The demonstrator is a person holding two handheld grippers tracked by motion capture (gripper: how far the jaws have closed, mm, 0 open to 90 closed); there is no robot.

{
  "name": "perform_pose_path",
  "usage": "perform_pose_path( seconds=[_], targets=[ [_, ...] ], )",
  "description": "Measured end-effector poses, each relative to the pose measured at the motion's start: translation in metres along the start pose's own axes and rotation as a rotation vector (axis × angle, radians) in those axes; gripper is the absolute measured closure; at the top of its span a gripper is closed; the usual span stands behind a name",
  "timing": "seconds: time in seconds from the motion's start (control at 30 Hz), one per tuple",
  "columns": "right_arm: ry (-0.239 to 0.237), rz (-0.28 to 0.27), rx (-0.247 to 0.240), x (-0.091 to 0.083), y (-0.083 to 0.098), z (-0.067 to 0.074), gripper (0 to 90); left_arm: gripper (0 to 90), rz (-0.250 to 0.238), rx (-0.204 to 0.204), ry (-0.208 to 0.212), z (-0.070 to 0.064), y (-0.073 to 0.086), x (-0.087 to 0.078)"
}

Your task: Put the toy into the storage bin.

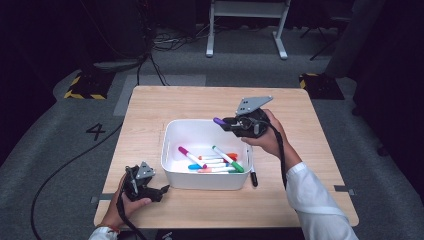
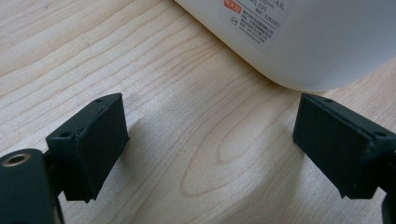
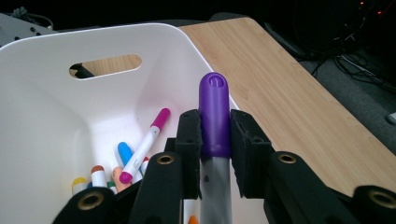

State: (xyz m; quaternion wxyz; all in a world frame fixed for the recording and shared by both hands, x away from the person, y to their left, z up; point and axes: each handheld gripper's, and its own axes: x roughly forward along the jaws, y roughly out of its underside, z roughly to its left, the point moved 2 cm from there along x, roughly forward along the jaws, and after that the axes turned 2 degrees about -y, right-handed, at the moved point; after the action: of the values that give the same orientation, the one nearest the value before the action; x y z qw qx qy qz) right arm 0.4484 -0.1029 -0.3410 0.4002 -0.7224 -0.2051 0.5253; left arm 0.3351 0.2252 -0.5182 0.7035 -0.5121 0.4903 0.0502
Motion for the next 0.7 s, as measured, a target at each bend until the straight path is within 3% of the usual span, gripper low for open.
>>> perform_pose_path(
  seconds=[0.47, 0.6, 0.7],
  targets=[
    [-0.056, 0.112, -0.056, 0.033, 0.001, 0.020, 74.5, 10.5, -0.002, 0.004, -0.010, 0.000, 0.000, 0.000],
    [-0.087, 0.159, -0.089, 0.037, 0.004, 0.031, 74.5, 10.5, -0.002, 0.004, -0.010, 0.000, 0.000, 0.000],
    [-0.121, 0.163, -0.097, 0.035, 0.004, 0.038, 74.5, 10.5, -0.002, 0.004, -0.010, 0.000, 0.000, 0.000]
  ],
)
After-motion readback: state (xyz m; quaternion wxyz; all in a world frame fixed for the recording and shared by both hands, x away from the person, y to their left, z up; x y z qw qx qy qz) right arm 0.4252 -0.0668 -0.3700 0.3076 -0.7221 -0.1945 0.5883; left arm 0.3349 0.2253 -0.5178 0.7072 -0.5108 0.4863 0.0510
